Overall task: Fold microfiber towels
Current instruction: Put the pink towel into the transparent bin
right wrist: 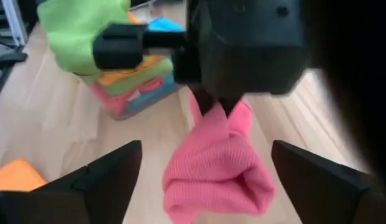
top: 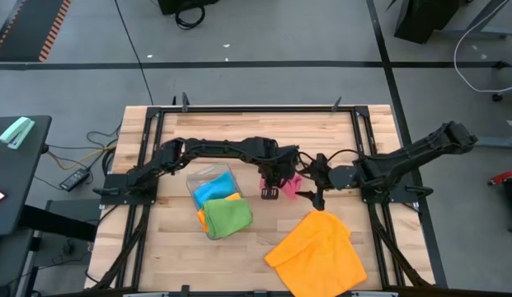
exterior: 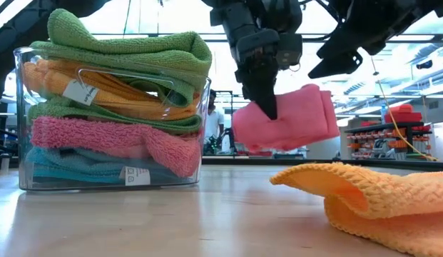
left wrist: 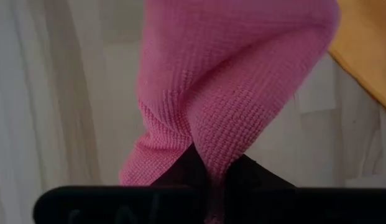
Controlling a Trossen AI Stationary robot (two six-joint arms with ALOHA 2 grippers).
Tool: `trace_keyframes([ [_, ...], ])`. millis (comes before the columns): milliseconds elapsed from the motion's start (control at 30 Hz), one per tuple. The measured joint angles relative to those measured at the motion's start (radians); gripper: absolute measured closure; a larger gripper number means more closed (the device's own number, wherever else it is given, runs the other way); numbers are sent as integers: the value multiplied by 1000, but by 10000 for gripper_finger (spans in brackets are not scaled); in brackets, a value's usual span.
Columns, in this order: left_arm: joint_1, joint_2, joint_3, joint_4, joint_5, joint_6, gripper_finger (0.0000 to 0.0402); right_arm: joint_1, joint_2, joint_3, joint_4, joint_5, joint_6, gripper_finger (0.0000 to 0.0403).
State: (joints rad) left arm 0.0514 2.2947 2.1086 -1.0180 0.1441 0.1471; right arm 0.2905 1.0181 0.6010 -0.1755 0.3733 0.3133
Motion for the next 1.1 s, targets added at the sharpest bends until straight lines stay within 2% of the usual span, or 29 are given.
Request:
trace_keyframes([
  [167, 3, -25, 0, -5, 2, -72, 368, -9, 1, -3, 78, 8, -86, 20],
  [333, 3, -41, 0, 13, 10, -117, 380, -9, 11, -2, 125, 9, -180, 26],
  [567, 3, -53, 0, 28, 11, -139, 366, -9, 81, -2, 208, -43, -235, 39],
  [800, 3, -71, 1, 36, 11, -136, 381, -22, 117, -4, 51, -31, -98, 40],
  [967, 7, -83, 0, 46, 11, -136, 367, -49, 80, -3, -24, 0, -89, 41],
  [1100, 8, -88, 0, 68, 11, -142, 376, -78, 80, -3, -15, 1, -92, 41],
])
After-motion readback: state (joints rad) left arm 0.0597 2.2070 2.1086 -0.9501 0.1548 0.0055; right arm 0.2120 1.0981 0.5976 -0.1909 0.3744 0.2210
